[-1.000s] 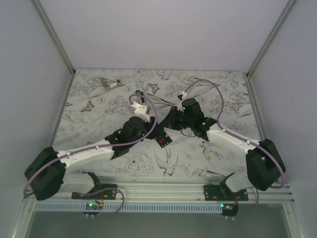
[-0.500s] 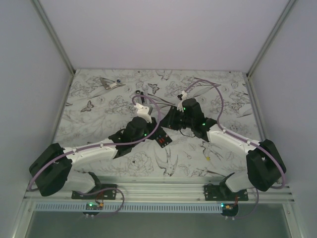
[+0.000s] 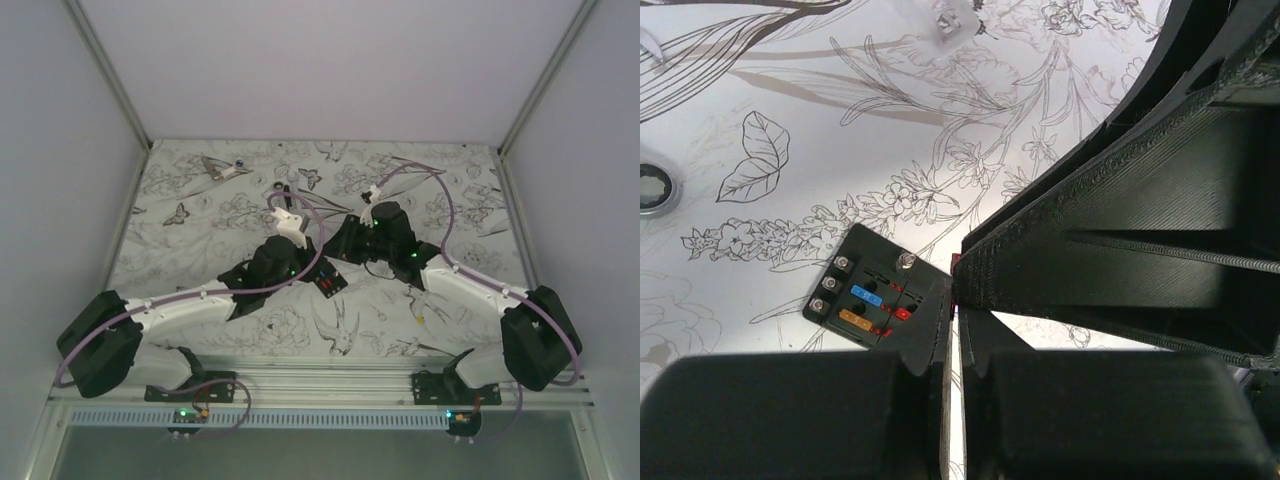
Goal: Snap on the fuse box
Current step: Pick up the fuse from the center of the board.
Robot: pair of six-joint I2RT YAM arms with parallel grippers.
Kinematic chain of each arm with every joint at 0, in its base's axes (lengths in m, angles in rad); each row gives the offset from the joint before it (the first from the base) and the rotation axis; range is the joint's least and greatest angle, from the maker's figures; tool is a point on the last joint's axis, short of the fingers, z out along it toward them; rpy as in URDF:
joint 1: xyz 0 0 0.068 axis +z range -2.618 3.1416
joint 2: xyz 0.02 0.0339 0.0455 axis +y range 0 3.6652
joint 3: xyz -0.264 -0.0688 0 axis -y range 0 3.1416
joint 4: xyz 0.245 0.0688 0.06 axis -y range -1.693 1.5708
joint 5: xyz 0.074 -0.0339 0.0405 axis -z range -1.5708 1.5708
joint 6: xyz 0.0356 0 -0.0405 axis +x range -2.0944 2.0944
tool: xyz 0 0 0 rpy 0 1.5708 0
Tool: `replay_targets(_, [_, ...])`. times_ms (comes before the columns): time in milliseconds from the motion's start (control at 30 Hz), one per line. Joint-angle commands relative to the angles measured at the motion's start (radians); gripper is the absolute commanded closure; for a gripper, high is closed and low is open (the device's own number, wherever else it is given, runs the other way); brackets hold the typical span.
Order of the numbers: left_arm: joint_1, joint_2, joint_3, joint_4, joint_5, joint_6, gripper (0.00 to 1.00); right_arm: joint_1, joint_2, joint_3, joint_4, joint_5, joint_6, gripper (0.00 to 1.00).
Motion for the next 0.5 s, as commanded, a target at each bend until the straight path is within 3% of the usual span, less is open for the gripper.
replay_targets(0, [0.004, -0.041, -0.013, 0.037, 0.058, 0.069, 1.0, 0.01, -0.039, 0.001, 0.048, -0.015, -0.012, 0.55])
replay_targets(133, [0.039, -0.117, -0.045, 0.035, 0.183, 0.126, 1.0, 0.002, -0.064, 0.03, 0.041, -0.069, -0.134, 0.45])
replay_targets(467, [0.21, -0.264, -0.06, -0.025, 0.648, 0.129, 1.0, -0.075, -0.199, 0.055, 0.01, -0.445, -0.626, 0.47])
